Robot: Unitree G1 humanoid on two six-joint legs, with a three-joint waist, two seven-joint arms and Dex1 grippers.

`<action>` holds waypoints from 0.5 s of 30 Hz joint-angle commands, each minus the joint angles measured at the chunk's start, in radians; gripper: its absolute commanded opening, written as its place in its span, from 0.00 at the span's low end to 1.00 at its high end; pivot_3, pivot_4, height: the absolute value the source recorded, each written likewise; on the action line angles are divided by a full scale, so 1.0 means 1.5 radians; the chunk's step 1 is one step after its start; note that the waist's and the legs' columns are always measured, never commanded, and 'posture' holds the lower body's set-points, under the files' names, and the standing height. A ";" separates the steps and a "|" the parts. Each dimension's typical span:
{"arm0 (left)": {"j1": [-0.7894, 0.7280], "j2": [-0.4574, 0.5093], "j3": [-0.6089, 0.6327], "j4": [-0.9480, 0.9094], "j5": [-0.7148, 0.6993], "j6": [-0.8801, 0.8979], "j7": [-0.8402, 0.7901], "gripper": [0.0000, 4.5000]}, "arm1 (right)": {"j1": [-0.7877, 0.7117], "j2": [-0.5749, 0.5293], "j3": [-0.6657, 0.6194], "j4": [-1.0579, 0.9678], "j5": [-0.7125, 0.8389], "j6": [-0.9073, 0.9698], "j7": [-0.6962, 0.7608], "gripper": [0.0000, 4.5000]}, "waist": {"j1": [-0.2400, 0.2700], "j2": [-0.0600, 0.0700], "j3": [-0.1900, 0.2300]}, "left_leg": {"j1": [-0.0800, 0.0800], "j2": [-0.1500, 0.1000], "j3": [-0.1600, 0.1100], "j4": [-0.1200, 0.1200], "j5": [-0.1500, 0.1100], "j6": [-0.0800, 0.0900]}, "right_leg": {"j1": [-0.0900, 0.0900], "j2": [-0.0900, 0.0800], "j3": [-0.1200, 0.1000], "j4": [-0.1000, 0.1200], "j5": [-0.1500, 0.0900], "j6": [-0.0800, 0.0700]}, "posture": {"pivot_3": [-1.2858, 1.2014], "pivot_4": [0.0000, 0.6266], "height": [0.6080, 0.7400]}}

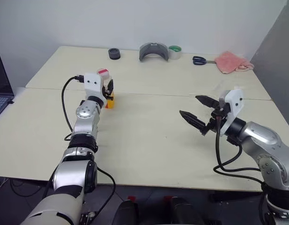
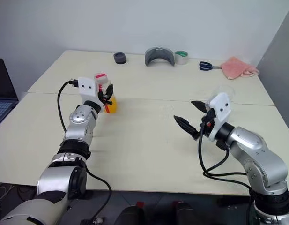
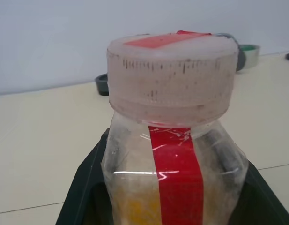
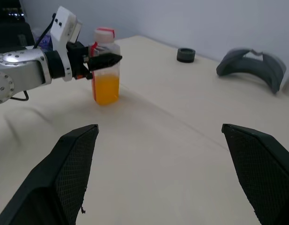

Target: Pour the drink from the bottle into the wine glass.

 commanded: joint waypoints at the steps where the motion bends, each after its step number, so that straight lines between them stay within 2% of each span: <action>1: -0.029 -0.022 -0.038 -0.097 -0.021 0.042 -0.080 0.41 | -0.056 -0.010 0.009 0.027 -0.023 -0.002 0.000 1.00 | 0.001 0.000 0.000 | 0.000 0.000 0.000 0.000 0.000 0.000 | 0.000 0.000 0.000 0.000 0.000 0.000 | 0.52 0.24 1.00; 9: -0.034 -0.073 -0.089 -0.263 -0.105 0.221 -0.241 0.41 | -0.174 0.014 0.021 0.098 -0.021 0.018 0.001 1.00 | 0.000 0.000 0.000 | -0.004 0.000 -0.001 0.000 0.000 0.000 | -0.003 -0.001 0.000 0.000 0.000 0.000 | 0.52 0.24 1.00; 15: -0.019 -0.075 -0.135 -0.387 -0.168 0.319 -0.369 0.41 | -0.211 0.019 0.002 0.125 -0.001 0.054 0.009 1.00 | -0.001 0.001 0.000 | -0.004 0.000 -0.005 0.000 0.000 0.000 | -0.003 -0.001 0.000 0.001 0.000 0.000 | 0.52 0.24 1.00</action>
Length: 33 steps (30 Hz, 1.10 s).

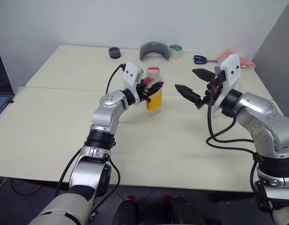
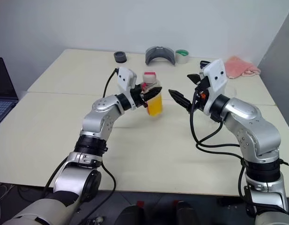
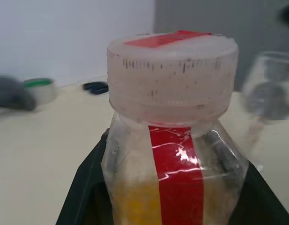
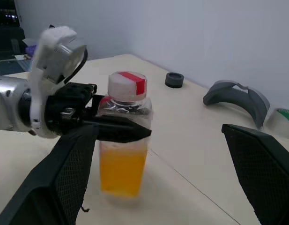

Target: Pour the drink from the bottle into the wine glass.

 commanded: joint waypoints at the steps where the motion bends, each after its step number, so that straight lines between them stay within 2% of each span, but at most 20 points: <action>1: -0.010 0.003 -0.015 -0.082 -0.042 0.030 -0.063 0.41 | -0.020 -0.004 -0.027 -0.007 0.026 0.015 0.012 1.00 | 0.000 0.000 0.000 | 0.000 0.000 0.000 0.000 0.000 0.000 | 0.000 0.000 0.000 0.000 0.000 0.000 | 0.52 0.24 1.00; 9: 0.002 0.025 -0.051 -0.101 -0.039 0.028 -0.151 0.41 | -0.030 -0.006 -0.043 -0.022 0.067 0.048 0.015 1.00 | 0.000 0.001 0.000 | 0.000 0.000 -0.001 0.000 0.000 0.000 | 0.000 0.000 0.000 0.002 0.000 0.000 | 0.52 0.24 1.00; 20: -0.004 0.015 -0.059 -0.054 -0.022 -0.010 -0.169 0.41 | -0.050 0.032 -0.051 -0.067 0.126 0.103 -0.036 1.00 | 0.000 0.001 0.001 | 0.000 -0.001 -0.002 0.001 0.000 0.001 | 0.000 0.000 -0.001 0.002 0.000 -0.001 | 0.52 0.24 1.00; 33: -0.011 0.023 -0.052 -0.034 -0.018 -0.022 -0.180 0.41 | -0.051 0.021 -0.048 -0.069 0.150 0.114 -0.029 1.00 | 0.000 0.002 0.001 | 0.000 -0.001 -0.002 0.001 0.000 0.001 | 0.000 0.000 -0.001 0.002 -0.001 -0.001 | 0.52 0.24 1.00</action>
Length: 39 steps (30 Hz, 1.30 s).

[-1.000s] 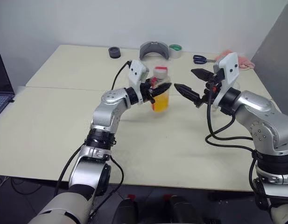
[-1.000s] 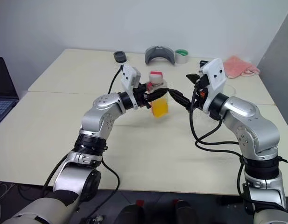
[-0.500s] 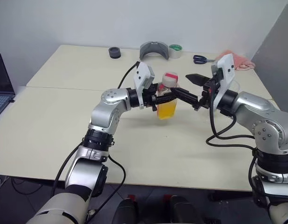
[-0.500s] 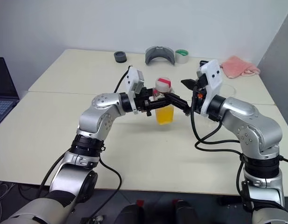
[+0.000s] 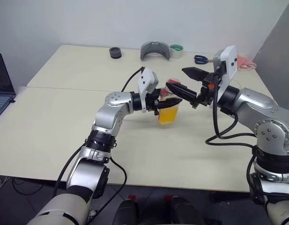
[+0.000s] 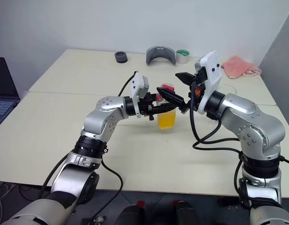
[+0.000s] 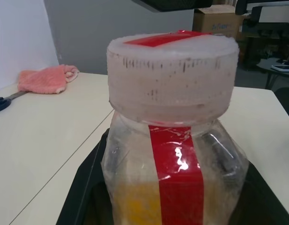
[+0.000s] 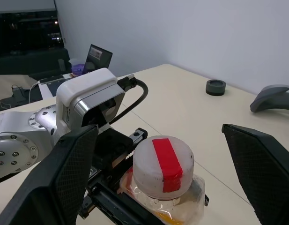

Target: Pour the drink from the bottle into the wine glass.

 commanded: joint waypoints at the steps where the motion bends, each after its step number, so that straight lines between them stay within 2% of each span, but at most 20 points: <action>1: -0.019 -0.001 0.012 -0.006 -0.004 -0.020 -0.003 0.41 | -0.010 -0.006 -0.015 -0.018 0.013 -0.002 0.001 1.00 | 0.000 0.000 0.000 | 0.000 0.000 0.000 0.000 0.000 0.000 | 0.000 0.000 0.000 0.000 0.000 0.000 | 0.52 0.24 1.00; 17: -0.037 -0.005 0.008 0.019 -0.002 -0.037 -0.015 0.41 | -0.020 0.012 0.016 0.002 -0.015 -0.012 -0.013 1.00 | 0.000 0.000 0.000 | 0.000 0.000 0.000 0.000 0.000 0.000 | 0.000 0.000 0.000 0.000 0.000 0.000 | 0.52 0.24 1.00; 39: -0.028 -0.007 0.006 0.007 -0.001 -0.039 -0.020 0.41 | -0.018 0.024 0.043 0.049 -0.060 -0.052 0.026 1.00 | 0.000 0.000 0.000 | 0.000 0.000 0.000 0.000 0.000 0.000 | 0.000 0.000 0.000 0.000 0.000 0.000 | 0.52 0.24 1.00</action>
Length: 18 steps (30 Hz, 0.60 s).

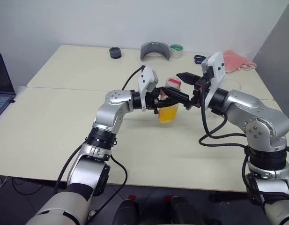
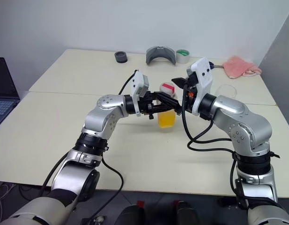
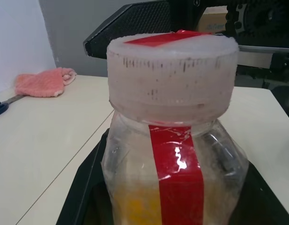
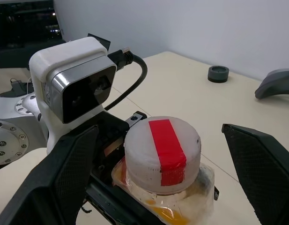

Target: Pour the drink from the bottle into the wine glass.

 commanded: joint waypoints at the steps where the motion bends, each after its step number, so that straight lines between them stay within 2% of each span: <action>1: -0.007 -0.002 0.005 -0.031 -0.004 -0.017 -0.003 0.41 | -0.013 0.001 -0.007 -0.010 -0.002 -0.018 0.011 1.00 | 0.000 0.000 0.000 | 0.000 0.000 0.000 0.000 0.000 0.000 | 0.000 0.000 0.000 0.000 0.000 0.000 | 0.52 0.24 1.00; 11: -0.002 0.001 0.005 -0.051 -0.009 -0.005 -0.003 0.41 | -0.017 0.008 -0.012 -0.017 0.004 -0.010 0.010 1.00 | 0.000 0.000 0.000 | 0.000 0.000 0.000 0.000 0.000 0.000 | 0.000 0.000 0.000 0.000 0.000 0.000 | 0.52 0.24 1.00; 18: 0.026 0.011 0.014 -0.155 -0.035 0.059 0.012 0.41 | -0.021 0.010 -0.024 -0.050 0.025 0.016 -0.014 1.00 | 0.000 0.000 0.000 | 0.000 0.000 0.000 0.000 0.000 0.000 | 0.000 0.000 0.000 0.000 0.000 0.000 | 0.52 0.24 1.00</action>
